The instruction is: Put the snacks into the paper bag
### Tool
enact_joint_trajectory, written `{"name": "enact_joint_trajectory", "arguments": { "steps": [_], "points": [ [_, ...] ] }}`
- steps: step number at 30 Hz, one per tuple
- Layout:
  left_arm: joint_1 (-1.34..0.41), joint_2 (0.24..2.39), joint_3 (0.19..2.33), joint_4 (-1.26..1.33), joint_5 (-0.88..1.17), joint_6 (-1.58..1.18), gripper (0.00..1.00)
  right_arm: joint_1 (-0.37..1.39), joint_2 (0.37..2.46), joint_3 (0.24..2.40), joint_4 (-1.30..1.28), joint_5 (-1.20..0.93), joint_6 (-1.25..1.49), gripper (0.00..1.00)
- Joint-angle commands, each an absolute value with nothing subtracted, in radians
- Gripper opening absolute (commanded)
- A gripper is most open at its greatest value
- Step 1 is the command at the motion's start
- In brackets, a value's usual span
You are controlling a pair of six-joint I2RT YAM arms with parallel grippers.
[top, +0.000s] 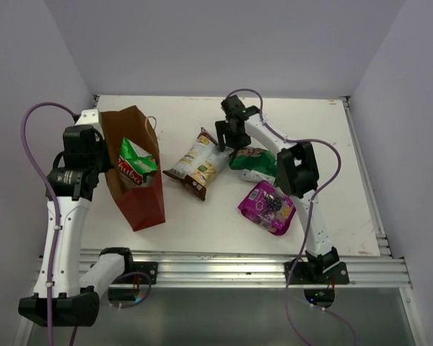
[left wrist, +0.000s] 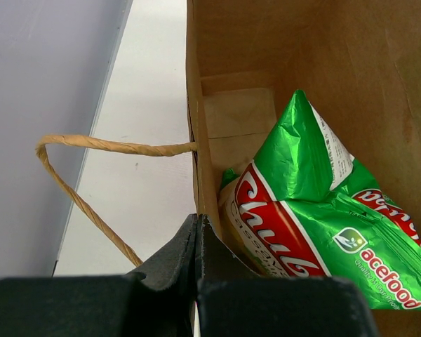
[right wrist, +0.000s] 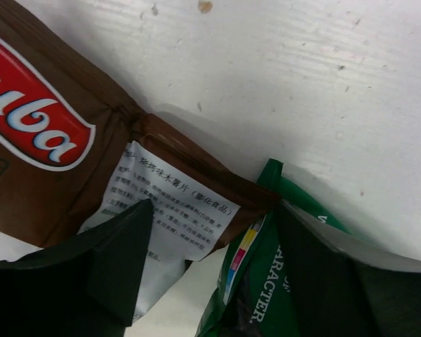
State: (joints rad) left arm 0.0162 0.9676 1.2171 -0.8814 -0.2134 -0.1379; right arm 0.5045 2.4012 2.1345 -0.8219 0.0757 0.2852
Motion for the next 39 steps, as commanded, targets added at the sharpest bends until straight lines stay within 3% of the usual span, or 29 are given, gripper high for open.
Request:
{"name": "enact_joint_trajectory", "arguments": {
  "steps": [1,8,12,15,16,24,36,39],
  "points": [
    [0.011,0.957,1.241,-0.871,-0.221,-0.123,0.00,0.509,2.336,2.065,-0.905,-0.043,0.267,0.78],
    [0.011,0.965,1.236,-0.859,-0.212,-0.120,0.00,0.509,2.313,2.054,-0.937,-0.074,0.244,0.78],
    [0.011,0.956,1.235,-0.861,-0.227,-0.117,0.00,0.509,2.313,2.016,-0.948,-0.103,0.253,0.67],
    [0.011,0.953,1.232,-0.858,-0.233,-0.115,0.00,0.509,2.287,1.941,-0.928,-0.110,0.256,0.37],
    [0.011,0.953,1.229,-0.857,-0.233,-0.112,0.00,0.509,2.281,1.904,-0.925,-0.103,0.261,0.00],
    [0.011,0.969,1.227,-0.842,-0.224,-0.110,0.00,0.509,2.159,1.871,-0.945,-0.046,0.239,0.00],
    [0.011,0.992,1.232,-0.827,-0.207,-0.110,0.00,0.509,2.017,2.425,-1.104,-0.020,0.261,0.00],
    [0.011,0.996,1.235,-0.824,-0.207,-0.107,0.00,0.509,2.011,2.421,-1.103,-0.009,0.256,0.00]
  ]
}}
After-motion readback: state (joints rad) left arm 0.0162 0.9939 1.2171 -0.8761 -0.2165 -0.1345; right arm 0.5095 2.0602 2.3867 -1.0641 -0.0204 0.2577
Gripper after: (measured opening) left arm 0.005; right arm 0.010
